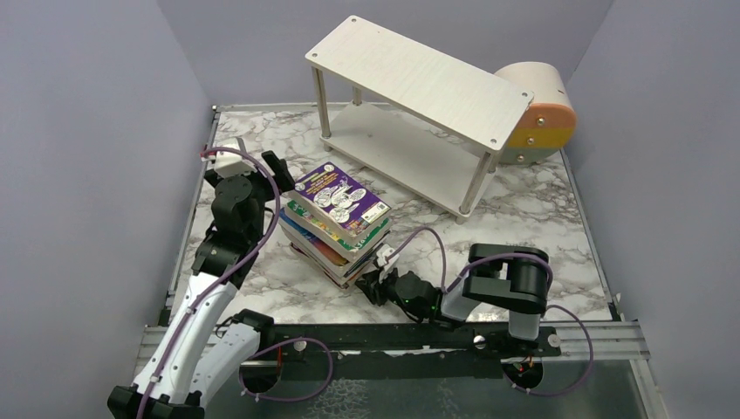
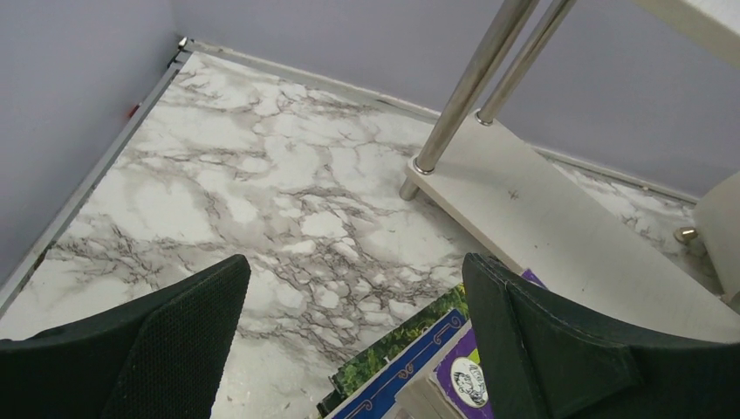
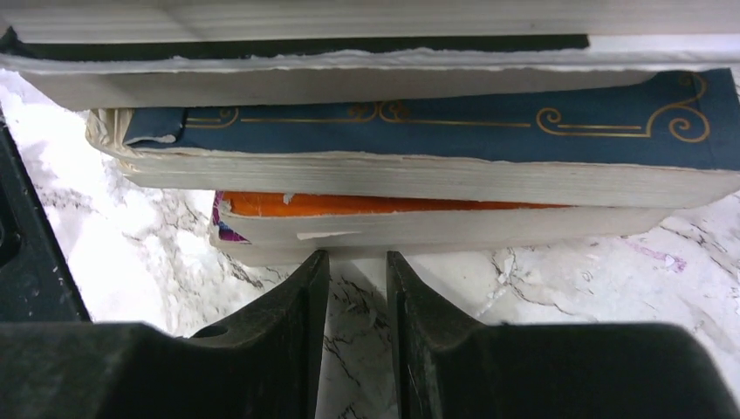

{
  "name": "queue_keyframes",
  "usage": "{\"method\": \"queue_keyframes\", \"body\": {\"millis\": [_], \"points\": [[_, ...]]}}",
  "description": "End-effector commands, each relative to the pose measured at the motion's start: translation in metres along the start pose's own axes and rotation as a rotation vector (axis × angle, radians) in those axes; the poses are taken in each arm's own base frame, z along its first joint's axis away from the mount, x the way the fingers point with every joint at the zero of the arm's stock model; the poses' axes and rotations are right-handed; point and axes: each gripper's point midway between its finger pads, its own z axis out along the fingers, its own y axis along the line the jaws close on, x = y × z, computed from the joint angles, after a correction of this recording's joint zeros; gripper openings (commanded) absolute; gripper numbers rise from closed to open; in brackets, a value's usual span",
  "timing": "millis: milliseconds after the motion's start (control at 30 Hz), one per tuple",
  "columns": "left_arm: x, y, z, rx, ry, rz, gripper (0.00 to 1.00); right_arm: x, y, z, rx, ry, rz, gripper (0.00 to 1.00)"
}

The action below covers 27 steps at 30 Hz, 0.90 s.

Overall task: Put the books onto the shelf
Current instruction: Adjust the book at the center of the board.

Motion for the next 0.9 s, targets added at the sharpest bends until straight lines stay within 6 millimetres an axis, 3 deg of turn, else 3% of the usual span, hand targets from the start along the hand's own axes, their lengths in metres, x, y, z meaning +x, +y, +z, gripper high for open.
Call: {"method": "queue_keyframes", "body": {"millis": [0,467,867], "points": [[0.011,0.006,0.007,-0.042,0.004,-0.025,0.86,-0.001,0.002,0.006,0.021,-0.033,0.012,0.29],[0.04,0.039,0.023,-0.243,0.029,-0.022,0.93,-0.022,-0.024,-0.028,0.135,-0.067,0.053,0.29],[0.042,0.034,0.046,-0.155,0.1,-0.109,0.99,-0.035,-0.029,-0.041,0.153,-0.067,0.041,0.3]]}}
